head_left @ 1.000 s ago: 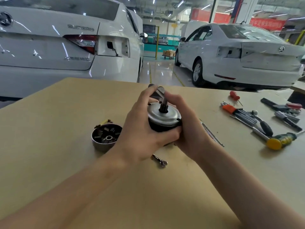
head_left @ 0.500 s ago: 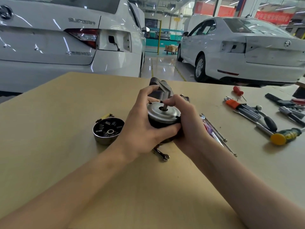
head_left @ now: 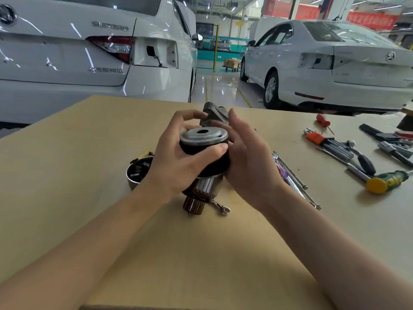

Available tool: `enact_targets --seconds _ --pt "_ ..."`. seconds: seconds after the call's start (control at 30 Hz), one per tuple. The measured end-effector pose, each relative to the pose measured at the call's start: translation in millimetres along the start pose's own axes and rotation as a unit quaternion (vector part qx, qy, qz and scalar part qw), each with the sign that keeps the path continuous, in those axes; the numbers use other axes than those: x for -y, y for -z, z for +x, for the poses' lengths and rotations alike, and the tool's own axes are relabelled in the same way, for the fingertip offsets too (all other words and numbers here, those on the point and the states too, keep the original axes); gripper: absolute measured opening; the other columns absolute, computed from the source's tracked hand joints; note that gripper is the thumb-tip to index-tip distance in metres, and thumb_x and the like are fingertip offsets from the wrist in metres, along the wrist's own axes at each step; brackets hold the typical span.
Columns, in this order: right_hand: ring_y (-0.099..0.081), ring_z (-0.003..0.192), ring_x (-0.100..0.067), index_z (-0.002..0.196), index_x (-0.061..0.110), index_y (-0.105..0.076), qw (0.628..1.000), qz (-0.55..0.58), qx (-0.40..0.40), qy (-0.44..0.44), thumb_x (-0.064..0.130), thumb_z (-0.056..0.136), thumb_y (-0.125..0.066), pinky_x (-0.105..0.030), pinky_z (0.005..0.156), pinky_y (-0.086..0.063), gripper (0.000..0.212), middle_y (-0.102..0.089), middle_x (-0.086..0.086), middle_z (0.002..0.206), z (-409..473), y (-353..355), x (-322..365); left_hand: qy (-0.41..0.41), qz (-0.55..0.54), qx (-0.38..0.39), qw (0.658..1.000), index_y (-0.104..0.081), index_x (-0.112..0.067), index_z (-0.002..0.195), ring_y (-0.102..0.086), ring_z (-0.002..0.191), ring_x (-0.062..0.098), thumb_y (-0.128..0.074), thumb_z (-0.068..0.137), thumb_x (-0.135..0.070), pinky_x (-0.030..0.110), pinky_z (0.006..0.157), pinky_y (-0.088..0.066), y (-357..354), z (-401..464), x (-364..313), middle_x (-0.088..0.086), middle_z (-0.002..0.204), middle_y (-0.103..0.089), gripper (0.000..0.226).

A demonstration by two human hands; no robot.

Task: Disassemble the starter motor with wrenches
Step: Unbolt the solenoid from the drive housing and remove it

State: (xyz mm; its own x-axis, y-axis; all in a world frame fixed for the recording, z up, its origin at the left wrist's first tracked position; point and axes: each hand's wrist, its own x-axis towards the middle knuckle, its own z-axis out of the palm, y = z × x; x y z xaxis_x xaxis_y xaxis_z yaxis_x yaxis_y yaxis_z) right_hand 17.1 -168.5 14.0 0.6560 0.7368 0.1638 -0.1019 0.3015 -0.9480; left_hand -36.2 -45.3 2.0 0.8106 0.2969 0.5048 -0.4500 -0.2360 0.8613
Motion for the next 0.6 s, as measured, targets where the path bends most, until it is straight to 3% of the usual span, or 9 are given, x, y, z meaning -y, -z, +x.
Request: enact_targets --seconds 0.07,0.17,0.23,0.33,0.37,0.47,0.53,0.6 --pt "-0.060 0.115 -0.033 0.125 0.006 -0.056 0.995 -0.073 0.060 0.005 0.022 0.079 -0.066 -0.044 0.099 -0.047 0.050 -0.062 -0.020 0.122 -0.2 0.6 -3.6 0.023 -0.020 -0.022 0.999 -0.054 -0.022 0.117 -0.070 0.088 0.012 -0.079 0.061 -0.032 0.025 0.073 -0.056 3.8 0.9 2.9 0.004 0.100 -0.068 0.062" --pt "-0.065 0.106 -0.017 0.130 0.021 -0.049 0.971 -0.233 0.053 0.006 -0.004 0.071 -0.076 -0.028 0.085 -0.054 0.070 -0.067 -0.006 0.114 -1.2 1.1 -11.2 0.041 -0.048 -0.054 0.996 -0.057 -0.024 0.113 -0.069 0.081 0.010 -0.078 0.058 -0.031 0.023 0.069 -0.053 7.8 2.6 5.8 0.005 0.095 -0.069 0.059" --pt "-0.065 0.105 -0.013 0.133 0.024 -0.047 0.964 -0.265 0.006 0.015 -0.003 0.065 -0.083 -0.027 0.086 -0.054 0.082 -0.068 -0.002 0.113 -1.6 2.6 -15.1 0.062 -0.090 -0.061 0.992 -0.059 -0.027 0.109 -0.069 0.081 0.012 -0.076 0.054 -0.038 0.025 0.068 -0.054 9.8 3.5 7.6 0.004 0.093 -0.069 0.059" --pt "-0.064 0.107 -0.021 0.146 0.029 -0.033 0.964 -0.261 -0.042 -0.019 0.003 0.054 -0.089 -0.040 0.090 -0.055 0.110 -0.065 -0.006 0.117 0.4 4.7 -16.1 0.085 -0.159 -0.082 0.980 -0.060 -0.027 0.107 -0.068 0.083 0.013 -0.074 0.053 -0.036 0.031 0.069 -0.056 12.0 8.7 4.2 0.001 0.092 -0.070 0.056" --pt "-0.064 0.106 -0.021 0.147 0.031 -0.030 0.962 -0.265 -0.047 -0.035 0.004 0.053 -0.090 -0.038 0.086 -0.057 0.115 -0.064 -0.006 0.117 0.9 6.3 -15.3 0.092 -0.191 -0.094 0.973 -0.060 -0.025 0.107 -0.068 0.082 0.012 -0.074 0.055 -0.033 0.030 0.068 -0.056 14.3 11.7 1.4 0.000 0.091 -0.070 0.054" --pt "-0.063 0.096 -0.007 0.142 0.039 -0.034 0.956 -0.285 -0.044 -0.055 0.009 0.057 -0.090 -0.013 0.064 -0.054 0.106 -0.060 0.003 0.115 -1.2 8.3 -12.0 0.070 -0.322 -0.105 0.938 -0.059 -0.019 0.102 -0.067 0.085 0.015 -0.065 0.073 -0.040 0.032 0.078 -0.054 36.1 22.5 -8.2 0.000 0.086 -0.069 0.036" --pt "-0.064 0.096 -0.008 0.138 0.038 -0.038 0.952 -0.300 -0.044 -0.047 0.014 0.059 -0.090 -0.014 0.066 -0.055 0.098 -0.061 0.002 0.116 -1.9 6.5 -14.0 0.041 -0.349 -0.114 0.929 -0.058 -0.019 0.099 -0.067 0.085 0.016 -0.054 0.085 -0.042 0.035 0.081 -0.053 58.2 28.4 -11.8 -0.002 0.082 -0.069 0.028" --pt "-0.066 0.093 -0.007 0.132 0.035 -0.041 0.940 -0.337 -0.051 -0.029 0.022 0.062 -0.089 -0.020 0.073 -0.058 0.086 -0.063 0.005 0.112 -1.5 2.2 -17.6 0.043 -0.274 -0.174 0.945 -0.059 -0.020 0.097 -0.068 0.079 0.012 -0.059 0.083 -0.042 0.033 0.073 -0.055 82.4 33.4 -10.5 -0.005 0.079 -0.069 0.026"
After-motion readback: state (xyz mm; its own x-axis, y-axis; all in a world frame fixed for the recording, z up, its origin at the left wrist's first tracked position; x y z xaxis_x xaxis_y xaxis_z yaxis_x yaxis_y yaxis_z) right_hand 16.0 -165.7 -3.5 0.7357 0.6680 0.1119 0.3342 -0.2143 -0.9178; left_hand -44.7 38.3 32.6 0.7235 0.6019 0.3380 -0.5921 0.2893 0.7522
